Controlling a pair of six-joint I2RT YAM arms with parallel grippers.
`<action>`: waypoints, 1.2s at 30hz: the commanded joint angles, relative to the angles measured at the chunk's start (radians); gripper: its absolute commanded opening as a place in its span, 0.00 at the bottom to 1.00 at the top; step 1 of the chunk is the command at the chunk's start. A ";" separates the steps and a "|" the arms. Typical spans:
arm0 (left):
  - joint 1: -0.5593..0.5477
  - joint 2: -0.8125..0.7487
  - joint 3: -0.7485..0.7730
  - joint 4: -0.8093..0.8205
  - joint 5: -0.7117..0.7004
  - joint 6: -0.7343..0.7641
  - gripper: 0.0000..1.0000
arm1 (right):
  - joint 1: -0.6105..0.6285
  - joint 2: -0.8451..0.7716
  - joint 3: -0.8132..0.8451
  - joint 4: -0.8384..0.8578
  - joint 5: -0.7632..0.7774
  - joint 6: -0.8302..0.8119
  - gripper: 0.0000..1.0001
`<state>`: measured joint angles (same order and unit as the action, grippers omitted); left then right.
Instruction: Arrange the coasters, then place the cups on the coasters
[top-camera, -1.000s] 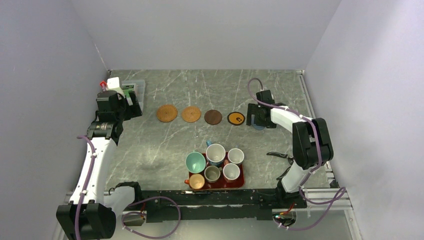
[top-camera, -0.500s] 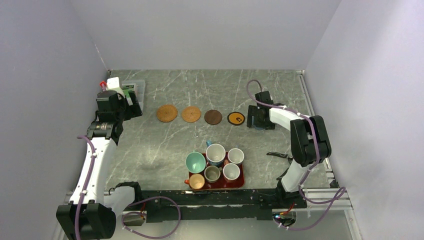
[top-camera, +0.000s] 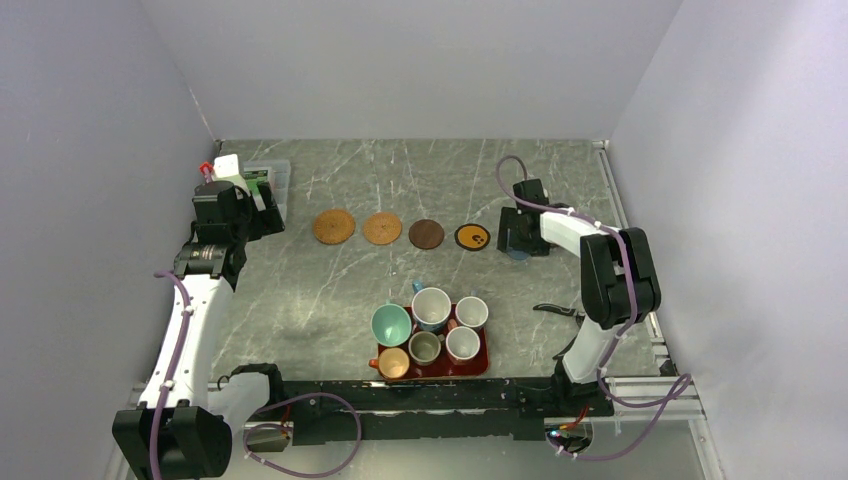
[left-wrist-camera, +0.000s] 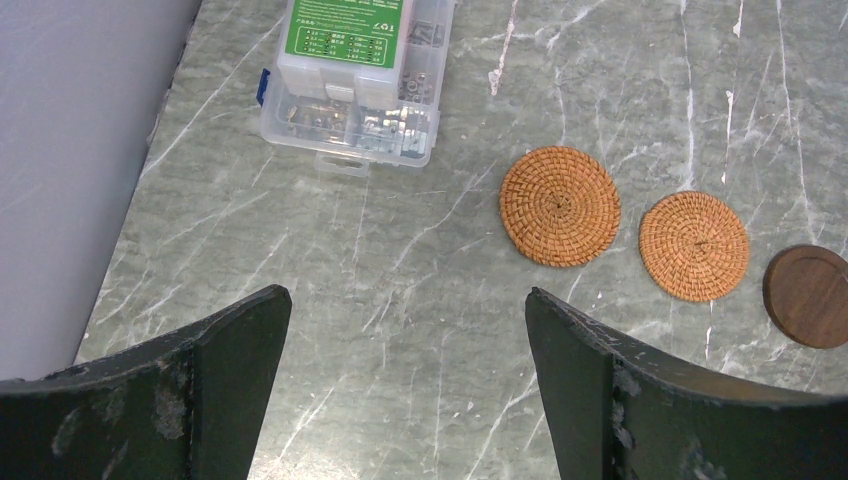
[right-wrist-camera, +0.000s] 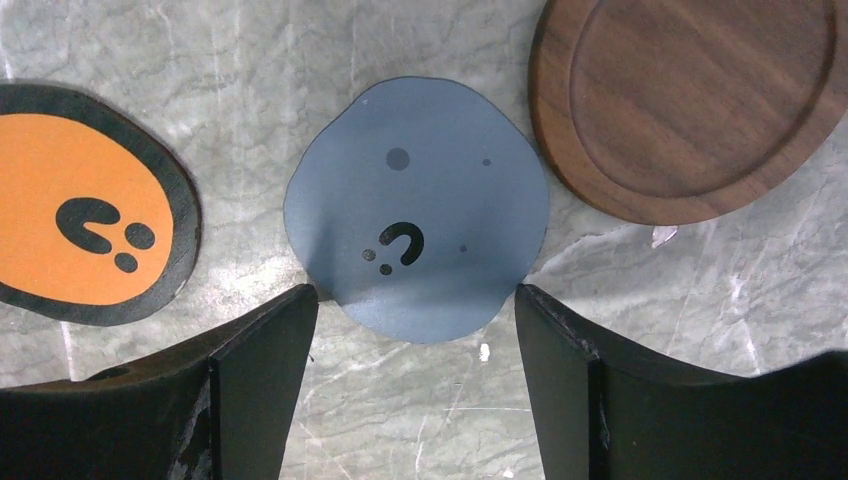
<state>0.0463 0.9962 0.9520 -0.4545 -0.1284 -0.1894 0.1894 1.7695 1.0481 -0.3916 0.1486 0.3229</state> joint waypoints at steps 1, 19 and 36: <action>0.004 -0.005 0.004 0.020 0.010 -0.016 0.94 | -0.017 0.030 0.024 0.000 0.018 -0.005 0.76; 0.005 -0.003 0.005 0.017 0.004 -0.009 0.94 | -0.033 0.035 0.085 -0.009 0.013 -0.042 0.79; 0.005 -0.013 0.005 0.016 -0.009 -0.006 0.94 | -0.157 0.028 0.256 -0.054 -0.005 -0.077 0.96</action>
<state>0.0471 0.9993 0.9520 -0.4545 -0.1287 -0.1967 0.0658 1.7653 1.2446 -0.4477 0.1402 0.2558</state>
